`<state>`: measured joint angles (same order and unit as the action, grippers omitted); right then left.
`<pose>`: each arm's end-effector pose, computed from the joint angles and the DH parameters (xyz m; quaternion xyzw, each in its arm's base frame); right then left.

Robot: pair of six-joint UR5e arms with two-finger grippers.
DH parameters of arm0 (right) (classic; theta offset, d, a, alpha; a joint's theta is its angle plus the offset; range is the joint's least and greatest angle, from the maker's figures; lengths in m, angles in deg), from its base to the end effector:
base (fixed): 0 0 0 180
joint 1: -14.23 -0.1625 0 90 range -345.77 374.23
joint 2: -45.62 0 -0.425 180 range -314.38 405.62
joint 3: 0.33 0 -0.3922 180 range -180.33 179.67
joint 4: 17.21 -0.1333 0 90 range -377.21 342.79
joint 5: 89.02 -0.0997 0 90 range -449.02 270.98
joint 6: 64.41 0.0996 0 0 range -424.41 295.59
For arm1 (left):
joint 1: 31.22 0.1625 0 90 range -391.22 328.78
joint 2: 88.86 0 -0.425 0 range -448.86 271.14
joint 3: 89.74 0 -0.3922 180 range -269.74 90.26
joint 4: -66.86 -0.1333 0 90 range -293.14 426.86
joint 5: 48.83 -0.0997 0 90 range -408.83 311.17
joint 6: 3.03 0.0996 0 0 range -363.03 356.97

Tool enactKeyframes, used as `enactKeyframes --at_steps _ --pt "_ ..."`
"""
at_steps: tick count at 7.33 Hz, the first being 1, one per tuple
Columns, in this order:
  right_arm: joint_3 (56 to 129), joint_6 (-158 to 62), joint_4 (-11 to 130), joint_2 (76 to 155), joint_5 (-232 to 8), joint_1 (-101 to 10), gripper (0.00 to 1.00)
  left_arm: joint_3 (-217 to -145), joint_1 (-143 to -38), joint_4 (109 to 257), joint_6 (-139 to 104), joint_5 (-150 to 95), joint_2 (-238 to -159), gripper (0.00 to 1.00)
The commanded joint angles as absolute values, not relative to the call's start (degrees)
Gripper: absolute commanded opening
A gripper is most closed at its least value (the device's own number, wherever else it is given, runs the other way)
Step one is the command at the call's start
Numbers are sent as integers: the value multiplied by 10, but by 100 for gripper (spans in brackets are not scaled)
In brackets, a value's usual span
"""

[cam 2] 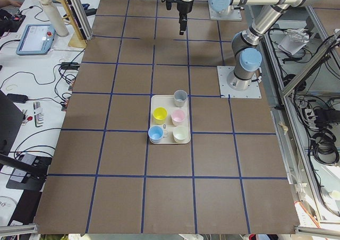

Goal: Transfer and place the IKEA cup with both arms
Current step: 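Move the right gripper down onto the light blue cup on the white rack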

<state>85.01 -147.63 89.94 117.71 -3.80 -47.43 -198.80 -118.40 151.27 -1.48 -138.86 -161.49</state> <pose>-0.1691 -0.6117 0.3848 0.4614 -0.8856 0.0536 0.0047 -0.1148 -0.3775 0.4640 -0.0111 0.9994 -0.0340 0.0016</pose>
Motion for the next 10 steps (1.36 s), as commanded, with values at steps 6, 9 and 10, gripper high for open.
enactKeyframes --at_steps 6,9,10 --pt "850 -1624 956 1097 -68 -471 100 -1975 -1183 1511 -9 -1393 -1608 100" --pt "850 -1624 956 1084 -68 -471 99 -1971 -1182 1511 -8 -1392 -1606 100" --pt "850 -1622 956 1083 -68 -471 97 -1971 -1182 1511 -8 -1393 -1606 100"
